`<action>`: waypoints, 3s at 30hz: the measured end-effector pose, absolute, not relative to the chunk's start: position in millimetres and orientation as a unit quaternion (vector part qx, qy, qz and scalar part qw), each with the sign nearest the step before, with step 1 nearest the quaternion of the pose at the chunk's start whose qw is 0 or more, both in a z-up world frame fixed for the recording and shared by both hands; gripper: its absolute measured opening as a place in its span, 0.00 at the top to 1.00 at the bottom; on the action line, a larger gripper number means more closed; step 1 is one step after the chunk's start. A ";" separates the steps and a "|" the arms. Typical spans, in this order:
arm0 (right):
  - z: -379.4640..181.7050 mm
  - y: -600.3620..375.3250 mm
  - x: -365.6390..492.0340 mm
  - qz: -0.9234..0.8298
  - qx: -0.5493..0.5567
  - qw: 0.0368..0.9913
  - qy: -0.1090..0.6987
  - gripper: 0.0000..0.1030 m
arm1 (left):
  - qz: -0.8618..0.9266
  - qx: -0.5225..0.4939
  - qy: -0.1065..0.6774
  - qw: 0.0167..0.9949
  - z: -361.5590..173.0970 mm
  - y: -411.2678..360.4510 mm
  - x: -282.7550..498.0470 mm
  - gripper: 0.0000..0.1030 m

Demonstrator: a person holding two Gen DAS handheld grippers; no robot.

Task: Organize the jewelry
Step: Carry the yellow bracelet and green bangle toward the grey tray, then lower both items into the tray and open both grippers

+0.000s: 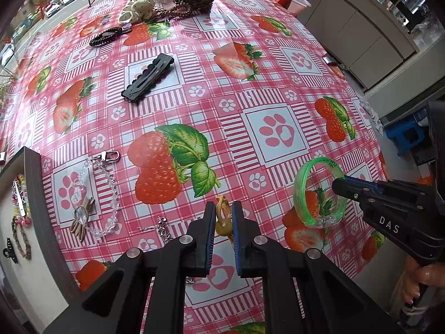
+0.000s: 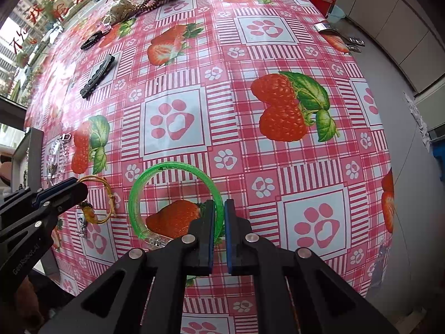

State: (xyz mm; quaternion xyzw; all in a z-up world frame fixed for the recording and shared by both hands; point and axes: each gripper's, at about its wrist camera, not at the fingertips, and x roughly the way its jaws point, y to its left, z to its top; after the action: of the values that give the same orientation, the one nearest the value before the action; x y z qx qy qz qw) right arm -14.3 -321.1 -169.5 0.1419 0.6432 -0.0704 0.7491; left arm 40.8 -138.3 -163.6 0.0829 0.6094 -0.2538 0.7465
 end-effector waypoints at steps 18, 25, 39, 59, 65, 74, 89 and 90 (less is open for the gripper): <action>-132.7 -244.6 34.1 0.019 0.125 0.774 0.620 0.94 | -0.167 0.003 0.568 0.806 -108.9 -27.4 47.9 0.83; -122.1 -180.2 56.1 0.083 0.095 0.779 0.614 0.94 | -0.102 -0.026 0.555 0.825 -102.0 38.8 45.8 0.83; -124.8 -30.3 82.5 0.224 -0.011 0.757 0.614 0.94 | 0.004 -0.092 0.558 0.825 -132.9 152.5 31.5 0.83; -197.2 65.2 88.2 0.245 -0.178 0.688 0.659 0.94 | 0.079 -0.121 0.597 0.789 -201.0 198.7 25.0 0.82; -198.7 71.1 106.1 0.232 -0.171 0.697 0.656 0.94 | 0.079 -0.116 0.585 0.799 -197.9 197.2 52.6 0.83; -199.0 72.6 131.9 0.226 -0.155 0.709 0.650 0.93 | 0.097 -0.092 0.585 0.800 -201.7 194.6 71.1 0.82; -184.5 62.1 116.0 0.244 -0.131 0.719 0.637 0.79 | 0.106 -0.068 0.598 0.792 -198.3 187.7 64.2 0.82; -181.3 60.9 115.9 0.245 -0.129 0.721 0.635 0.74 | 0.106 -0.066 0.598 0.792 -197.3 187.1 63.5 0.82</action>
State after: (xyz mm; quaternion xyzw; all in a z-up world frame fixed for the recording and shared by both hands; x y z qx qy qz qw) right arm 115.9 60.9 -181.3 -0.1286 0.6352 0.2450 0.7210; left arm 63.5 187.1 -197.3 -0.0663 0.5976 0.1063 0.7919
